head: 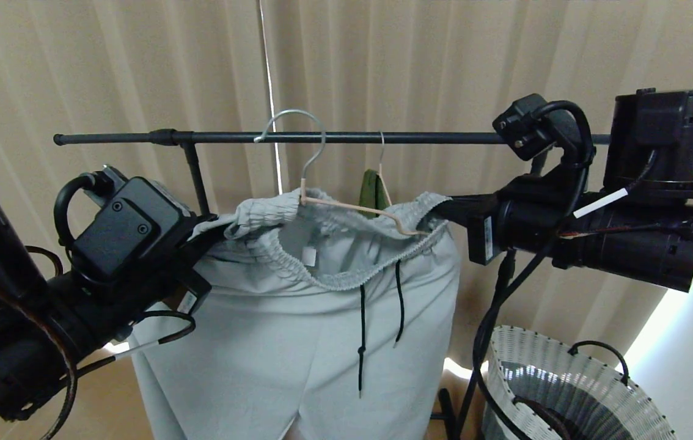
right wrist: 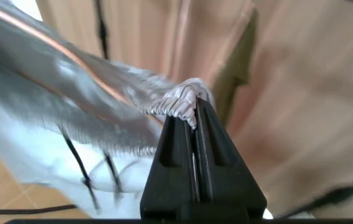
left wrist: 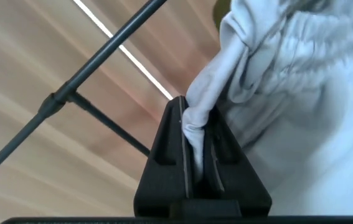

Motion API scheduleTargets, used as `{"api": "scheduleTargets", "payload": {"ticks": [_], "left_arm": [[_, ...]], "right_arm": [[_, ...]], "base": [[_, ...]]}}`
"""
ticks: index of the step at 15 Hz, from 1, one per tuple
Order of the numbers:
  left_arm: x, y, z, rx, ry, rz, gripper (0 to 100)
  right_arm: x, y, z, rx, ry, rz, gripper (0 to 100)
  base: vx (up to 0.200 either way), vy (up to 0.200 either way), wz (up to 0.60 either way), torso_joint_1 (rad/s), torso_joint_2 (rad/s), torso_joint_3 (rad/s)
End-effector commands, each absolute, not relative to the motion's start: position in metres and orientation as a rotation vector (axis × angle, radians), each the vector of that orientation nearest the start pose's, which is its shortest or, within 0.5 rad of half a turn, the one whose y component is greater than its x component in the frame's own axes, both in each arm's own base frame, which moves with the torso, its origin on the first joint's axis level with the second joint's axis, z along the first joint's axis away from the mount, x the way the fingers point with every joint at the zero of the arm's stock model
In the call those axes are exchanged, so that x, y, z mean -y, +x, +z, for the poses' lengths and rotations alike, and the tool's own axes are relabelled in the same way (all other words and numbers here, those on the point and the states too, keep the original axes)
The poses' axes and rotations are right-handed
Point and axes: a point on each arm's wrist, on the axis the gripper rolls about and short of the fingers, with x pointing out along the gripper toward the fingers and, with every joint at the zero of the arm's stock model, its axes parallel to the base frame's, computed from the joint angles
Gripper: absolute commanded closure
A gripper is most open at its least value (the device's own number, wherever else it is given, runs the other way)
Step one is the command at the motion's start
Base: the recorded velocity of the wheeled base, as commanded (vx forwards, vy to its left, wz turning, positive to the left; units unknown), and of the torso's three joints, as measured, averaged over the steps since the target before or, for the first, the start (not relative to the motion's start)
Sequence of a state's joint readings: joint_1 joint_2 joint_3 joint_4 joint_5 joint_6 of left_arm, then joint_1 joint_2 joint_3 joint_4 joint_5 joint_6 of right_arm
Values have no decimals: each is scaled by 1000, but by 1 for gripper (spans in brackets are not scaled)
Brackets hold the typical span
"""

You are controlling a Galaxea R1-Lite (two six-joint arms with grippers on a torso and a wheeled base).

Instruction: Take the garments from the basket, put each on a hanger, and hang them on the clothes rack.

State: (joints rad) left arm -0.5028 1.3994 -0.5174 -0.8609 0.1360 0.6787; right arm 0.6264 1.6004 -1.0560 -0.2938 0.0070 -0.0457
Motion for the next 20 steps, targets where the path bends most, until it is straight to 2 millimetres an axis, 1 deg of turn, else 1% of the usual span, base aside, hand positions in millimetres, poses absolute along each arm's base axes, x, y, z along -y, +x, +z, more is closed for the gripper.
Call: {"api": "scheduleTargets", "payload": {"ticks": [1,3,5,6,7,8,9,10,11,12,15,17,18,20], "left_arm": [[106,195,207,111,674,-369,100],[108,195,208,113,667,-374,100],[107,195,209,114,659,-369,100],[104,197,210,108,659,-341,100],[91,203,210,88,660,-269,100],[86,205,211,86,659,-246,100],[81,208,213,91,636,-211,100],[80,208,213,88,621,-203,100],[81,207,213,75,559,-172,100],[85,206,214,74,530,-174,100],[90,205,214,72,492,-185,100],[92,209,216,75,485,-176,100],[94,211,218,81,473,-176,100],[101,214,222,90,436,-176,100]], "right_arm": [[-187,236,247,-226,-130,666,100],[-194,235,244,-228,-133,674,100],[-194,237,243,-229,-143,647,100],[-191,237,242,-231,-150,623,100],[-186,238,241,-239,-157,596,100],[-175,242,240,-240,-178,538,100],[-165,241,238,-237,-211,515,100],[-163,240,238,-237,-217,513,100],[-160,236,232,-257,-227,514,100],[-160,234,229,-267,-231,516,0],[-164,232,232,-238,-238,540,0],[-168,227,232,-194,-294,574,0],[-173,223,230,-172,-329,615,0],[-185,215,234,-117,-343,723,0]], "base": [[0,0,0,0,0,0],[0,0,0,0,0,0],[0,0,0,0,0,0],[0,0,0,0,0,0],[0,0,0,0,0,0],[0,0,0,0,0,0],[0,0,0,0,0,0],[0,0,0,0,0,0],[0,0,0,0,0,0],[0,0,0,0,0,0],[0,0,0,0,0,0],[0,0,0,0,0,0],[0,0,0,0,0,0],[0,0,0,0,0,0]]}}
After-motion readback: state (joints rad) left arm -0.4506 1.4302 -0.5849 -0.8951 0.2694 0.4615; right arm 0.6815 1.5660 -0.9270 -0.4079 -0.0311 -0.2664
